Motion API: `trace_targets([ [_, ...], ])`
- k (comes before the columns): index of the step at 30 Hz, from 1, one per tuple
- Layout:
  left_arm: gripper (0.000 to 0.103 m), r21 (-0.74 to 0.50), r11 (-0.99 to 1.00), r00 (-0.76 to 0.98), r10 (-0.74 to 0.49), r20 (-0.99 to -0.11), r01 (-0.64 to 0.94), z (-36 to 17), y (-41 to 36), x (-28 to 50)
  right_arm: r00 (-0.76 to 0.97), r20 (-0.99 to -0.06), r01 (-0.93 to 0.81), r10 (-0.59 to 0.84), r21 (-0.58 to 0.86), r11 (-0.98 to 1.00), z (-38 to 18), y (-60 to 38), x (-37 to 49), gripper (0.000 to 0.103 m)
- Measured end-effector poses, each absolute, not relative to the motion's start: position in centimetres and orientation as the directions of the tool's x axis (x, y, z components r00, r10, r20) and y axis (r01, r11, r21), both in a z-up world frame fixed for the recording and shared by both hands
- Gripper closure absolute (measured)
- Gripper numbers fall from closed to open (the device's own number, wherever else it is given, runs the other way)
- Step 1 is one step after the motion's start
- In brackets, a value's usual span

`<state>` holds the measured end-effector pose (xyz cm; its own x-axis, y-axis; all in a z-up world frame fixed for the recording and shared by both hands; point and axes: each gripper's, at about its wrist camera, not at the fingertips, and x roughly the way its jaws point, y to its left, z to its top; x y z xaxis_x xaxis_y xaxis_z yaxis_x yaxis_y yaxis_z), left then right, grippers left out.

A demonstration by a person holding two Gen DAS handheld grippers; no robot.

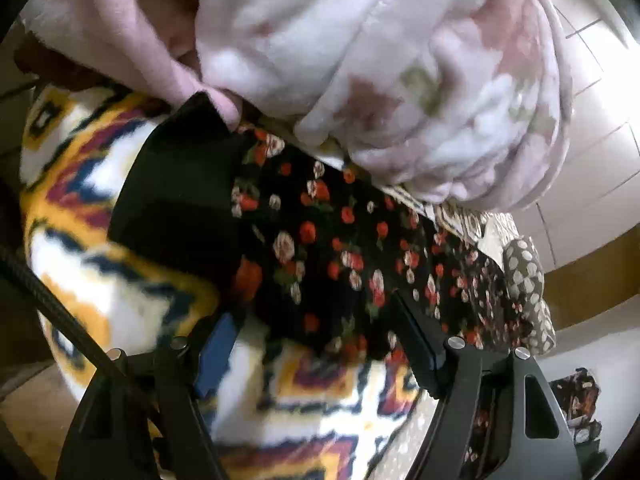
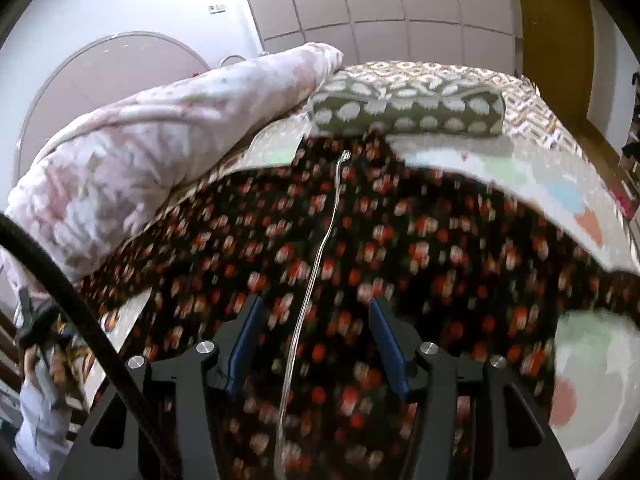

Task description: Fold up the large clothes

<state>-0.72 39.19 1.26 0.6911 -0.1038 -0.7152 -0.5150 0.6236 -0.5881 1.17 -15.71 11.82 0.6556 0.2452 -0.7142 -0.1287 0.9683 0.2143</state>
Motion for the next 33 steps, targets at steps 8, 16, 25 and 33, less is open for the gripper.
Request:
trace_targets([
  [8,0.068,-0.441,0.689,0.634,0.035,-0.773,-0.576,1.5,40.1,2.7,0.627,-0.736,-0.111,0.255,0.240,0.964,9.8,-15.4,-3.1,0.044],
  [16,0.095,-0.347,0.828,0.673,0.049,-0.738,-0.441,8.3,33.9,2.8,0.685,-0.692,-0.064,0.227,0.253,0.965,10.3,-17.6,-5.6,0.044],
  [25,0.095,-0.336,0.942,0.694,-0.237,-0.679,-0.007,16.9,10.7,12.0,0.745,-0.628,-0.005,0.227,0.335,0.942,9.3,-22.3,-9.8,0.044],
  [33,0.095,-0.314,0.882,0.527,-0.464,-0.712,0.352,14.6,-14.7,16.1,0.761,-0.623,0.123,0.181,0.412,0.903,7.3,-29.6,-12.8,0.044],
])
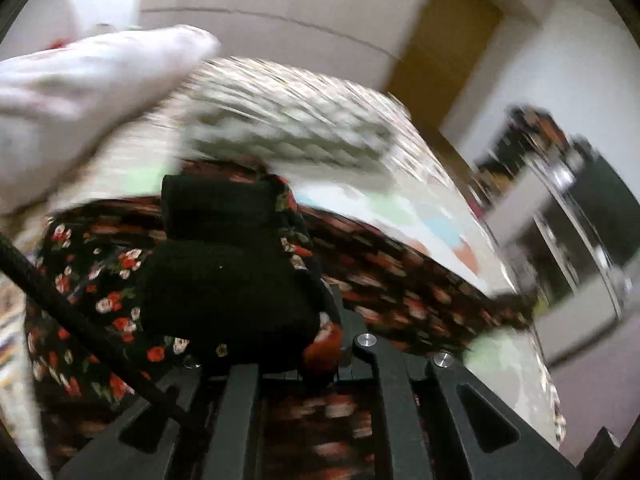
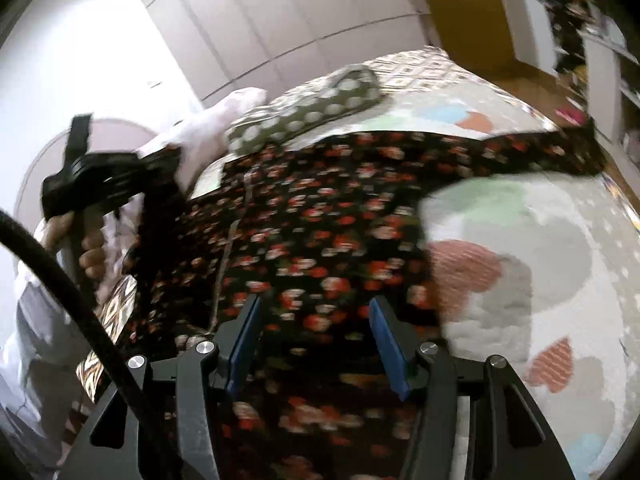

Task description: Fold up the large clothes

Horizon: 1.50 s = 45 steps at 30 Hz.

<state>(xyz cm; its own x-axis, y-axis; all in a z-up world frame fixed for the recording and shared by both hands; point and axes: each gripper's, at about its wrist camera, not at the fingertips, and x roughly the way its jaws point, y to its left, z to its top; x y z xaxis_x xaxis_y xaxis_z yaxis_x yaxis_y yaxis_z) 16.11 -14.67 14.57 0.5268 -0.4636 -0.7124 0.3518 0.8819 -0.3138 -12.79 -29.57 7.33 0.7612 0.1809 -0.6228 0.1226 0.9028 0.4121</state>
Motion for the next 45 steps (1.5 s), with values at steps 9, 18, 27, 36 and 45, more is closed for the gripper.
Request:
trace_targets([
  [9,0.054,-0.295,0.868,0.472,-0.471,-0.745,0.401,13.1,-16.9,12.6,0.752,-0.634,0.172,0.180,0.453,0.875,6.5,-33.1,-12.1,0.044],
  [18,0.034,-0.154,0.965,0.656,-0.257,-0.709,0.211,16.3,-1.6,7.4,0.725,-0.650,0.071,0.228,0.399,0.914,8.4,-28.7,-4.8,0.038],
  [27,0.033,-0.015,0.999,0.683,-0.036,-0.729,0.037,14.0,9.0,2.3,0.588,-0.808,0.184,0.023,0.162,0.969,3.5,-26.0,6.1,0.053],
  [36,0.033,-0.080,0.996,0.591,-0.088,-0.802,0.040,7.8,8.2,1.7,0.553,-0.815,0.226,-0.173,-0.052,0.973,4.2,-26.9,8.3,0.100],
  [45,0.029,0.018,0.999,0.543,0.000,-0.840,0.028,3.4,6.5,2.0,0.529,-0.832,0.269,-0.165,-0.020,0.963,2.0,-29.7,7.7,0.100],
])
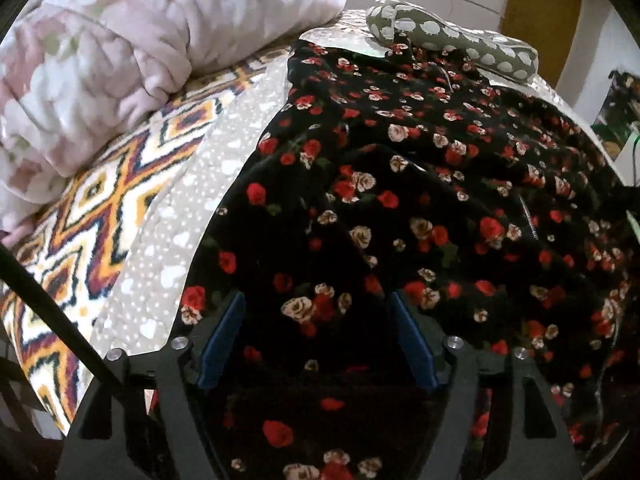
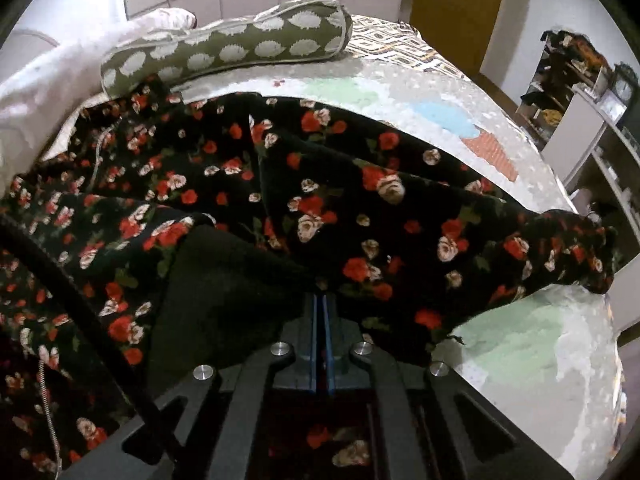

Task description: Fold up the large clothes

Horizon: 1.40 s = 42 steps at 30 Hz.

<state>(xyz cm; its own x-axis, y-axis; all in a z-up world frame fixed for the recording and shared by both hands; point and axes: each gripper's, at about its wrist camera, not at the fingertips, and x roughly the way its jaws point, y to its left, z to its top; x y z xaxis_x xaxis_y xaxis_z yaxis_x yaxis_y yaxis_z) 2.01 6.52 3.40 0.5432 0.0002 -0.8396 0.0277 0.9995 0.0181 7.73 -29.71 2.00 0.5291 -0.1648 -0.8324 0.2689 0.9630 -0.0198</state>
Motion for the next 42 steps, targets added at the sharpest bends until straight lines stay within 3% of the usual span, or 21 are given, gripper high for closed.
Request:
trace_targets([
  [10,0.030,-0.072,0.996,0.569,-0.088,-0.818,0.052,6.9,5.0,-0.7,0.601,-0.771,0.217,-0.209,-0.094,0.972,5.4,-28.9,3.7,0.095],
  [13,0.029,-0.119,0.990,0.582,-0.139,-0.801,0.072,8.5,4.3,-2.5,0.611,-0.766,0.220,-0.201,-0.079,0.972,6.1,-30.1,2.2,0.088],
  [16,0.029,-0.156,0.983,0.583,-0.182,-0.792,0.095,9.5,3.8,-3.9,0.610,-0.768,0.254,-0.192,-0.040,0.966,6.4,-33.1,-0.5,0.080],
  [24,0.029,-0.223,0.966,0.556,-0.260,-0.789,0.135,9.7,2.3,-5.5,0.594,-0.783,0.557,-0.186,0.233,0.797,4.2,-49.9,-8.7,0.076],
  [29,0.029,-0.227,0.964,0.527,-0.267,-0.806,0.142,9.2,1.2,-5.1,0.655,-0.745,0.628,-0.128,0.442,0.641,3.7,-55.9,-10.2,0.054],
  [32,0.029,-0.224,0.964,0.520,-0.267,-0.812,0.146,8.9,0.6,-4.8,0.669,-0.734,0.634,-0.114,0.484,0.603,4.6,-56.7,-7.8,0.038],
  [34,0.029,-0.221,0.964,0.515,-0.266,-0.815,0.149,8.8,0.3,-4.7,0.650,-0.752,0.650,-0.112,0.473,0.595,5.1,-56.7,-5.1,0.037],
  [39,0.029,-0.217,0.966,0.506,-0.258,-0.823,0.139,8.5,0.5,-4.6,0.548,-0.828,0.737,-0.119,0.410,0.538,4.2,-57.4,0.5,0.037],
  [40,0.029,-0.219,0.966,0.505,-0.258,-0.824,0.136,8.4,0.6,-4.5,0.515,-0.847,0.756,-0.133,0.376,0.536,3.9,-57.3,1.2,0.042],
  [41,0.029,-0.220,0.966,0.503,-0.258,-0.825,0.134,8.4,0.7,-4.5,0.488,-0.861,0.765,-0.146,0.341,0.547,3.5,-57.6,1.5,0.072],
  [42,0.029,-0.221,0.966,0.502,-0.258,-0.825,0.133,8.4,0.9,-4.5,0.462,-0.872,0.769,-0.164,0.301,0.563,3.4,-57.5,1.6,0.087],
])
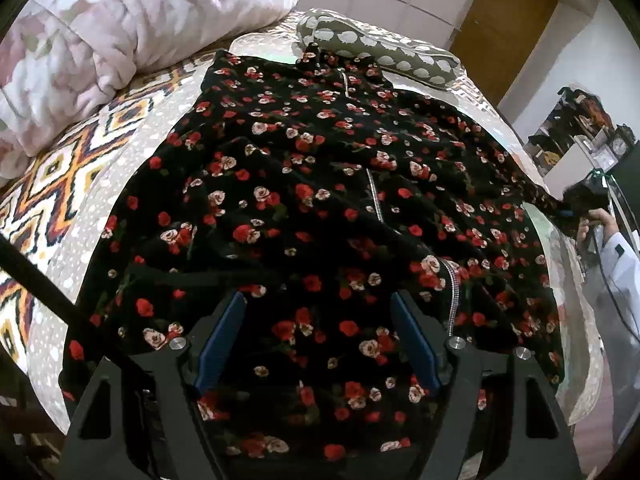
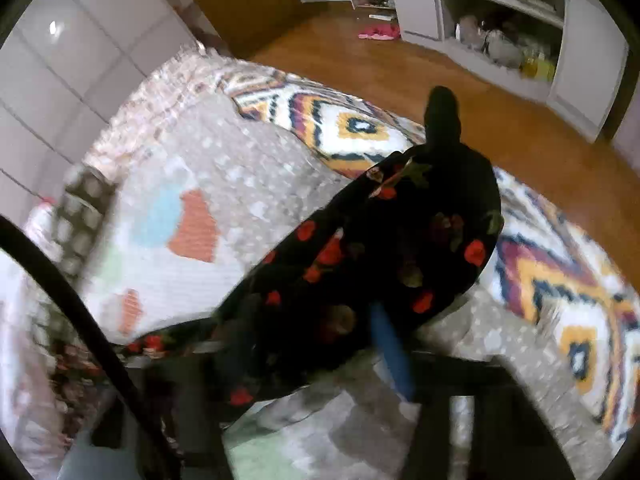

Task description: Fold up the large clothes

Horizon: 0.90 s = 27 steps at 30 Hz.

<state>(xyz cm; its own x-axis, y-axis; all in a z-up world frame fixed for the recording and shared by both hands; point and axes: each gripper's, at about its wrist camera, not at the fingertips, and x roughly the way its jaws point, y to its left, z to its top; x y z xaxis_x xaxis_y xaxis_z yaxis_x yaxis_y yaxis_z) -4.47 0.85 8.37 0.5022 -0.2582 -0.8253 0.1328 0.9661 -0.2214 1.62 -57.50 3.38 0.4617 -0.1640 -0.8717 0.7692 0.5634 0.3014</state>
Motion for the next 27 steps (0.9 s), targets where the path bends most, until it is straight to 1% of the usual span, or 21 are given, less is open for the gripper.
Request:
trace_targets([
  [1,0.029,-0.223,0.966,0.502,-0.259,-0.825,0.132,8.3,1.0,-4.4,0.453,-0.874,0.761,-0.177,0.276,0.587,3.6,-57.2,1.7,0.093],
  [2,0.029,-0.223,0.966,0.504,-0.260,-0.824,0.133,8.3,1.0,-4.4,0.471,-0.863,0.750,-0.181,0.284,0.597,3.9,-57.3,1.2,0.095],
  [6,0.029,-0.241,0.959,0.509,-0.282,-0.813,0.146,8.4,1.0,-4.6,0.570,-0.794,0.678,-0.210,0.310,0.667,6.0,-56.1,-3.2,0.095],
  [9,0.029,-0.249,0.954,0.510,-0.298,-0.807,0.165,8.6,0.7,-5.1,0.651,-0.740,0.613,-0.170,0.380,0.693,5.8,-54.8,-8.3,0.095],
  [12,0.029,-0.250,0.952,0.502,-0.306,-0.809,0.178,8.6,0.5,-5.3,0.647,-0.752,0.605,-0.127,0.405,0.686,3.3,-54.0,-12.5,0.095],
  [15,0.029,-0.244,0.952,0.507,-0.304,-0.807,0.182,8.9,0.6,-5.6,0.613,-0.778,0.661,-0.136,0.411,0.627,0.9,-54.4,-17.0,0.094],
  [17,0.029,-0.240,0.954,0.513,-0.300,-0.804,0.181,9.1,0.8,-5.7,0.621,-0.771,0.691,-0.141,0.453,0.563,0.4,-55.3,-19.8,0.094],
  [19,0.029,-0.238,0.955,0.518,-0.296,-0.803,0.176,9.2,1.0,-5.7,0.637,-0.757,0.693,-0.146,0.480,0.538,1.0,-56.0,-21.3,0.092],
  [20,0.029,-0.241,0.955,0.518,-0.295,-0.803,0.172,9.2,1.1,-5.7,0.651,-0.744,0.687,-0.152,0.492,0.535,1.7,-56.3,-21.7,0.087],
  [21,0.029,-0.246,0.955,0.516,-0.297,-0.803,0.166,9.1,1.2,-5.7,0.661,-0.734,0.680,-0.154,0.499,0.537,2.2,-56.4,-21.8,0.080],
  [22,0.029,-0.250,0.954,0.513,-0.299,-0.805,0.163,9.0,1.2,-5.6,0.673,-0.724,0.670,-0.151,0.510,0.539,2.7,-56.5,-21.7,0.057],
  [23,0.029,-0.254,0.954,0.509,-0.301,-0.807,0.160,8.9,1.2,-5.6,0.686,-0.714,0.660,-0.142,0.528,0.534,3.0,-56.6,-21.6,0.040],
  [27,0.029,-0.254,0.954,0.495,-0.300,-0.816,0.160,8.6,1.2,-5.6,0.679,-0.722,0.672,-0.136,0.535,0.513,2.4,-56.3,-20.3,0.040],
])
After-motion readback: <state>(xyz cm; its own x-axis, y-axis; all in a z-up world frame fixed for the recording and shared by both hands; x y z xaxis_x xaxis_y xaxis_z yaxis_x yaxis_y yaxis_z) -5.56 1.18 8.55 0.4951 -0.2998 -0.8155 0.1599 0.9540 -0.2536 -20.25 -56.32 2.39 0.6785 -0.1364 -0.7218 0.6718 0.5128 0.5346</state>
